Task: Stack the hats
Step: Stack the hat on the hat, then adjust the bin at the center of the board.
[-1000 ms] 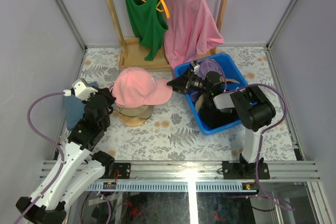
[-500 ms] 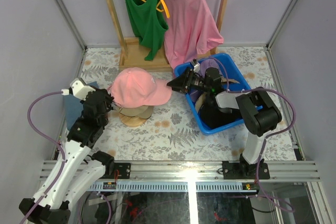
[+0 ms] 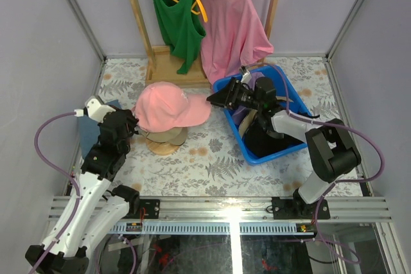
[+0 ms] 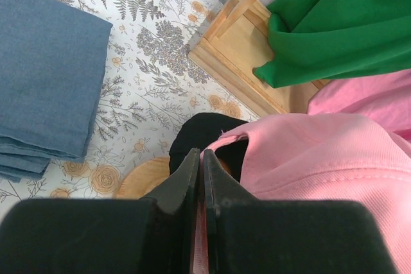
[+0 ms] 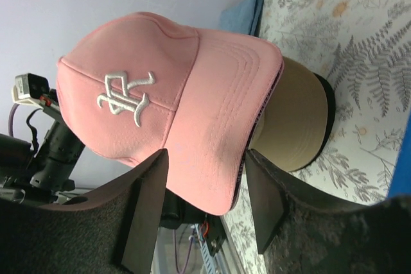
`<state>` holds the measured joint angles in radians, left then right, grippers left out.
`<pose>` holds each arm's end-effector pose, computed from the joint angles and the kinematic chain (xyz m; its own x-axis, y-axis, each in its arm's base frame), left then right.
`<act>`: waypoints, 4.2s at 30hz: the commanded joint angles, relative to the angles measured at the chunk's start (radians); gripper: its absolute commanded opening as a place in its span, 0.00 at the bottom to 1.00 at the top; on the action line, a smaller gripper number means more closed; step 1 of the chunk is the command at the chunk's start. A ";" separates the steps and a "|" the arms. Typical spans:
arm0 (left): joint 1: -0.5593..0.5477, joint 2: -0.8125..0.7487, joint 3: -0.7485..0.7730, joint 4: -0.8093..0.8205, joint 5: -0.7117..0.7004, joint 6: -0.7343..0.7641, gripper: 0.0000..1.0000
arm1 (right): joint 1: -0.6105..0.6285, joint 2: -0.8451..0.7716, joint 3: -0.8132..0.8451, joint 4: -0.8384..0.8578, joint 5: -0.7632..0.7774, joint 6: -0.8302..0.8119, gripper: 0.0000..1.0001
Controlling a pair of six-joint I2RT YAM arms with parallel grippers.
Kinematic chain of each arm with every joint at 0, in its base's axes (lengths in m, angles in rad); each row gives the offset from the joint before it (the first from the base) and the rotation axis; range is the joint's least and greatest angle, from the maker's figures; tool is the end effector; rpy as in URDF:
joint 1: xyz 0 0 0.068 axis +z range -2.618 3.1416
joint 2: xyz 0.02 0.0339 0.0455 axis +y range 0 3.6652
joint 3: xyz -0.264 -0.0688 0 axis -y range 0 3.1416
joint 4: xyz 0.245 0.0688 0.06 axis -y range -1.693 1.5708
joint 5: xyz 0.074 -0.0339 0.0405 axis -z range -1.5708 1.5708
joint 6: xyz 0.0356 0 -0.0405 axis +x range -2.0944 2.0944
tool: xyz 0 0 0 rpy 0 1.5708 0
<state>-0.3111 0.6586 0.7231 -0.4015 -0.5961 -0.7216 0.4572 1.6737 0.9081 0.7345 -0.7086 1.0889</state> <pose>0.1484 -0.0267 0.3165 -0.0705 -0.5516 -0.8311 -0.3965 0.7801 -0.4841 0.3185 0.1825 0.2464 -0.8271 0.3429 -0.4453 -0.4011 0.1948 0.8951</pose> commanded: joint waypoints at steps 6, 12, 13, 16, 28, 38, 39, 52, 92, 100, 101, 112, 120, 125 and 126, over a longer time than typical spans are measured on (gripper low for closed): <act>0.025 -0.007 0.045 -0.019 0.041 -0.001 0.00 | 0.077 -0.042 0.100 -0.087 0.124 -0.108 0.58; 0.038 -0.007 0.035 -0.016 0.065 0.000 0.00 | 0.132 0.030 0.098 -0.005 0.170 -0.083 0.57; 0.039 -0.008 0.036 -0.016 0.068 0.003 0.00 | 0.136 0.025 0.102 -0.039 0.192 -0.104 0.57; 0.047 -0.008 0.042 -0.012 0.075 0.014 0.00 | 0.137 -0.004 0.087 -0.148 0.259 -0.160 0.57; 0.077 -0.001 0.041 0.010 0.127 0.023 0.00 | 0.137 -0.089 0.035 -0.263 0.397 -0.243 0.57; 0.104 0.008 0.018 0.038 0.204 0.024 0.00 | 0.152 -0.031 0.066 -0.363 0.488 -0.311 0.57; 0.106 0.008 0.017 0.039 0.210 0.026 0.00 | 0.152 -0.023 0.071 -0.379 0.503 -0.332 0.57; 0.141 0.000 0.000 0.037 0.263 0.031 0.00 | 0.129 0.027 0.118 -0.595 0.851 -0.505 0.56; 0.160 -0.070 -0.021 0.047 0.328 0.008 0.00 | 0.231 -0.124 0.052 -0.378 0.706 -0.419 0.60; 0.161 -0.067 -0.025 0.053 0.332 0.013 0.00 | 0.271 -0.092 -0.009 -0.225 0.663 -0.303 0.61; 0.161 -0.067 -0.027 0.054 0.334 0.013 0.00 | 0.271 -0.088 -0.021 -0.204 0.660 -0.285 0.61; 0.174 -0.043 -0.024 0.038 0.329 0.030 0.00 | 0.271 0.034 -0.163 0.166 0.591 -0.072 0.69; 0.188 -0.026 -0.042 0.050 0.347 0.027 0.00 | 0.273 0.102 -0.258 0.418 0.591 0.035 0.72; 0.197 -0.015 -0.046 0.052 0.361 0.030 0.00 | 0.277 0.157 -0.289 0.582 0.583 0.111 0.78; 0.197 -0.014 -0.045 0.052 0.363 0.030 0.00 | 0.277 0.169 -0.290 0.605 0.579 0.120 0.79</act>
<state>-0.1268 0.6380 0.6895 -0.3878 -0.2569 -0.7185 0.7254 1.8122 0.6304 1.1137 -0.1249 1.1347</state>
